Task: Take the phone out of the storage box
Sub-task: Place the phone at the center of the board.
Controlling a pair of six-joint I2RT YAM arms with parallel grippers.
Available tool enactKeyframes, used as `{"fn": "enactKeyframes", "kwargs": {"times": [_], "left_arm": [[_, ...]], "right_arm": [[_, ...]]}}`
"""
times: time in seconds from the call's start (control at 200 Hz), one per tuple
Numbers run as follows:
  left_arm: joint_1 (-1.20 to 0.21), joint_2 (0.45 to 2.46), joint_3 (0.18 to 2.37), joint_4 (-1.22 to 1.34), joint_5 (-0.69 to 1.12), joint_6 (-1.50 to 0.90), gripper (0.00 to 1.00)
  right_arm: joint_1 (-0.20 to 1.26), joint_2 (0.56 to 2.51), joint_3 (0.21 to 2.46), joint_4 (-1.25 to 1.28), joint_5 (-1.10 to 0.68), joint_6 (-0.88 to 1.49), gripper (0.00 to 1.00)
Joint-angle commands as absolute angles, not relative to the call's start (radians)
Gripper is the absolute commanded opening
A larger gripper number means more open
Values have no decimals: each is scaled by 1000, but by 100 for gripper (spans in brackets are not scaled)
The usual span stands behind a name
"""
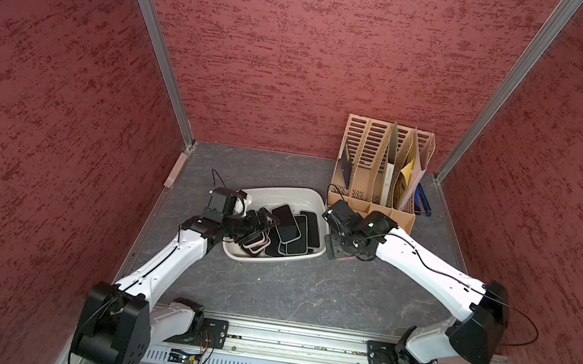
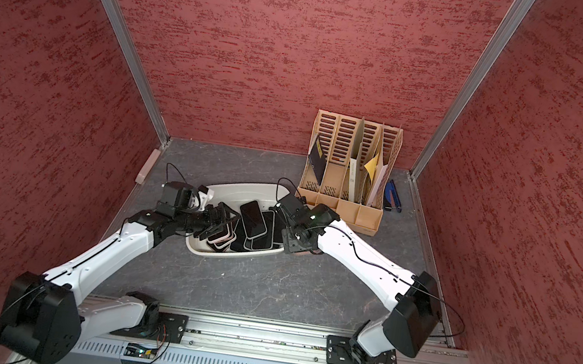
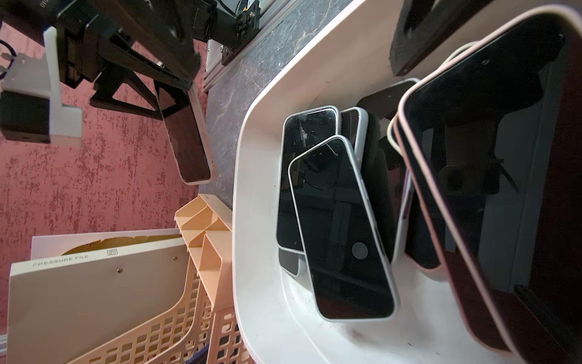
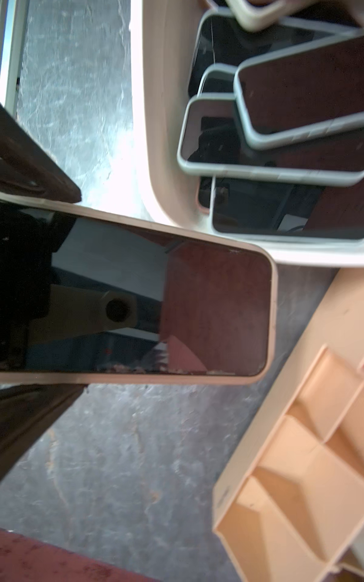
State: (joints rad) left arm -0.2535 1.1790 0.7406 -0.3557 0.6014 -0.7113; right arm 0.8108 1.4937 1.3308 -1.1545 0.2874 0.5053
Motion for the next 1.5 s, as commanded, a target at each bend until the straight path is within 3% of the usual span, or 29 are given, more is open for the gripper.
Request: {"fn": "enactKeyframes", "kwargs": {"times": [0.0, 0.326, 0.496, 0.616, 0.786, 1.017, 1.127, 1.498], "left_arm": [[-297, 1225, 794, -294, 622, -720, 100], [-331, 1235, 832, -367, 595, -693, 100], [-325, 1213, 841, -424, 574, -653, 100], [-318, 1211, 833, -417, 574, -660, 100], [-313, 1206, 837, -417, 573, -658, 100], [-246, 1160, 851, -518, 493, -657, 100], [-186, 1110, 840, -566, 457, -663, 100], [-117, 996, 807, -608, 536, -649, 100]], "right_arm": [[786, 1461, 1268, -1081, 324, 556, 43], [733, 1479, 1044, -893, 238, 589, 40], [733, 1462, 1017, -855, 226, 609, 44], [719, 1462, 1018, -847, 194, 583, 54], [696, 1462, 988, -804, 88, 566, 83], [715, 1451, 1287, -944, 58, 547, 88], [746, 1607, 1477, -1010, 25, 495, 98], [838, 2006, 1889, -1076, 62, 328, 98]]}}
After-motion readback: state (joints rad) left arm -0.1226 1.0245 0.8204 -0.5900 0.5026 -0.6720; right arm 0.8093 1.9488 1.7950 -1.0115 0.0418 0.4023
